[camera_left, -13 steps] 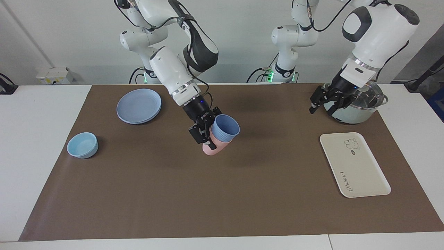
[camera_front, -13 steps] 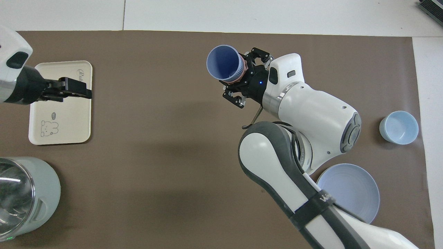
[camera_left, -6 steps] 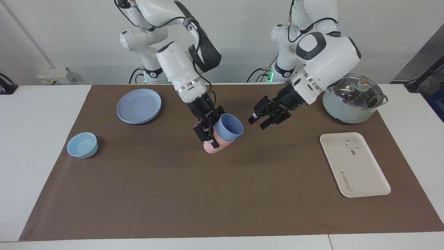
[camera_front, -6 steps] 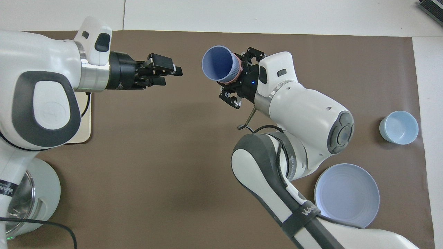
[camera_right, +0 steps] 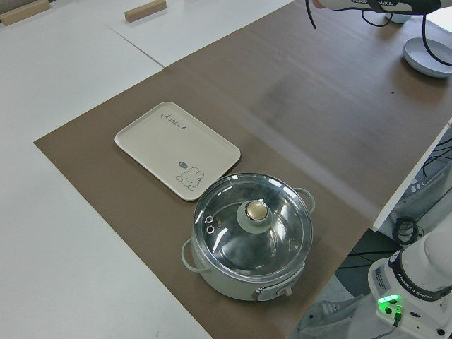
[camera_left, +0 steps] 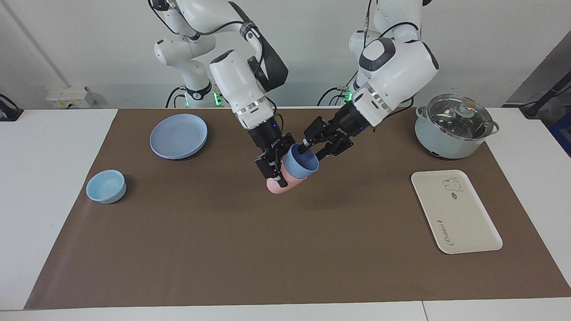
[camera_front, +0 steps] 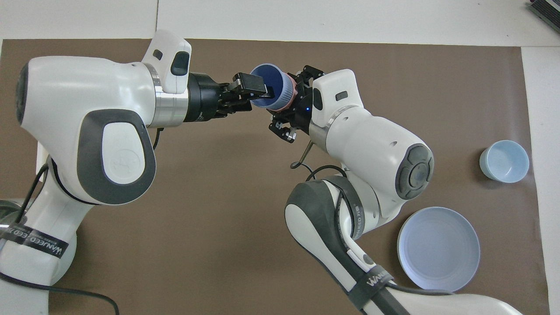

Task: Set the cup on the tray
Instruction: 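Grasp the cup's base with the left gripper beside the right gripper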

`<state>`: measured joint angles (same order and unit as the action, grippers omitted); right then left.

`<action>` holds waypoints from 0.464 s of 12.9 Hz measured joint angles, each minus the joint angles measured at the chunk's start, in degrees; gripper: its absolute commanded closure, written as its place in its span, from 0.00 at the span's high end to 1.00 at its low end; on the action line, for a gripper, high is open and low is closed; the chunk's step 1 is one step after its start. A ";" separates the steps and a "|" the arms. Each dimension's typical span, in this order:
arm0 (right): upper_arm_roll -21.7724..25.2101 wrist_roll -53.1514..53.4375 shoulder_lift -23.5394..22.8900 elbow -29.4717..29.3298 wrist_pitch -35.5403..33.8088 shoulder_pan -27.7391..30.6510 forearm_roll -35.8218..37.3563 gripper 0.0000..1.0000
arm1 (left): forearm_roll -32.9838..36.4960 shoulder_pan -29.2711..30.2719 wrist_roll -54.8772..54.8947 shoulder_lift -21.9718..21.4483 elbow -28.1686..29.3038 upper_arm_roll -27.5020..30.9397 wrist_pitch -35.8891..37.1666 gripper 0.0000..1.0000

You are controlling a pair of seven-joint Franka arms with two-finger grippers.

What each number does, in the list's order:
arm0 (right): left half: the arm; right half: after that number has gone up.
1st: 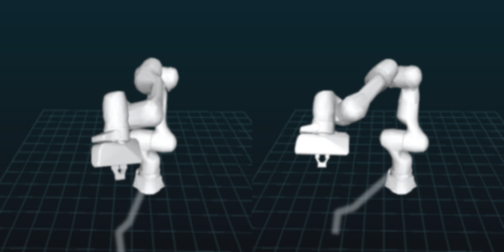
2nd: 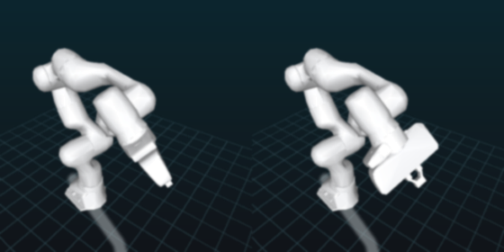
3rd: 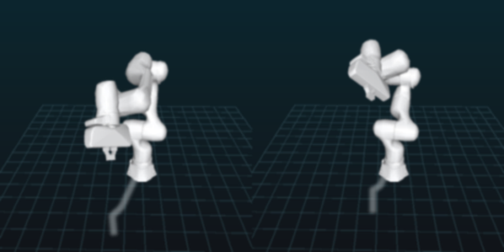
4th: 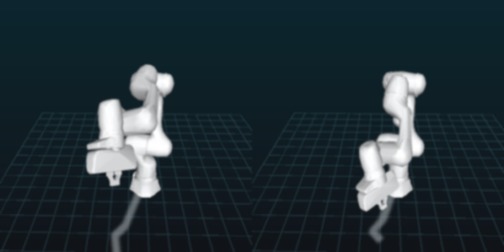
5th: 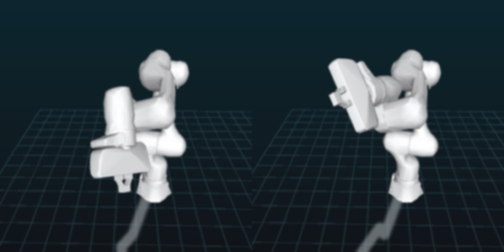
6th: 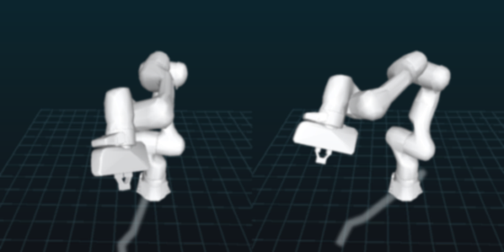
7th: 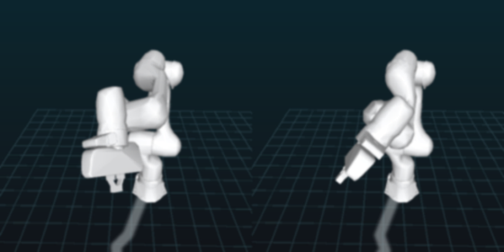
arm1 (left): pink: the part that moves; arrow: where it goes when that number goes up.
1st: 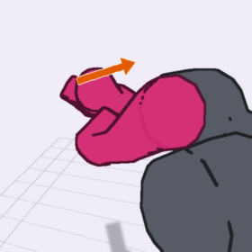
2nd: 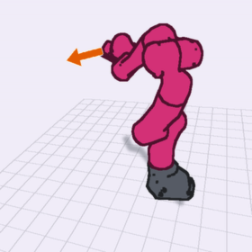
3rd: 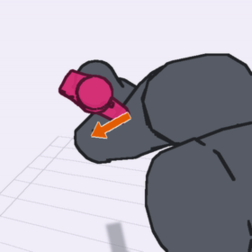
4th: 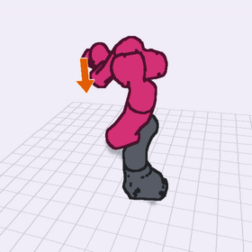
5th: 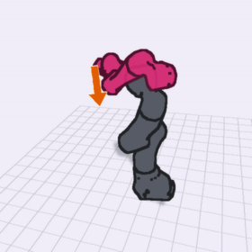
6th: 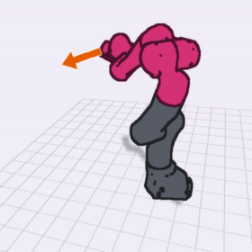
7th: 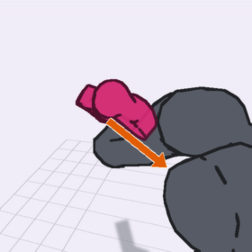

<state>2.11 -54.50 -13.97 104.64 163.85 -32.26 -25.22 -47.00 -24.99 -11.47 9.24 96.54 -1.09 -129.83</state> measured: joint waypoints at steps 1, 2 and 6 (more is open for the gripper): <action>0.00 0.00 0.00 0.00 -0.04 0.00 0.00 0.00 | -0.05 -0.33 -0.02 0.13 0.33 0.00 -0.19 0.11; 0.00 0.00 0.00 0.00 -0.04 0.00 0.00 0.00 | -0.07 -0.39 -0.03 0.22 0.56 0.01 -0.31 0.00; 0.16 0.00 0.01 -0.04 -0.15 0.01 0.12 0.00 | -0.09 -0.36 -0.35 0.32 0.72 0.61 -0.53 0.00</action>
<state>2.28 -54.50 -13.96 104.61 163.70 -32.25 -25.10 -47.10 -25.35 -11.82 9.57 97.26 -0.48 -130.36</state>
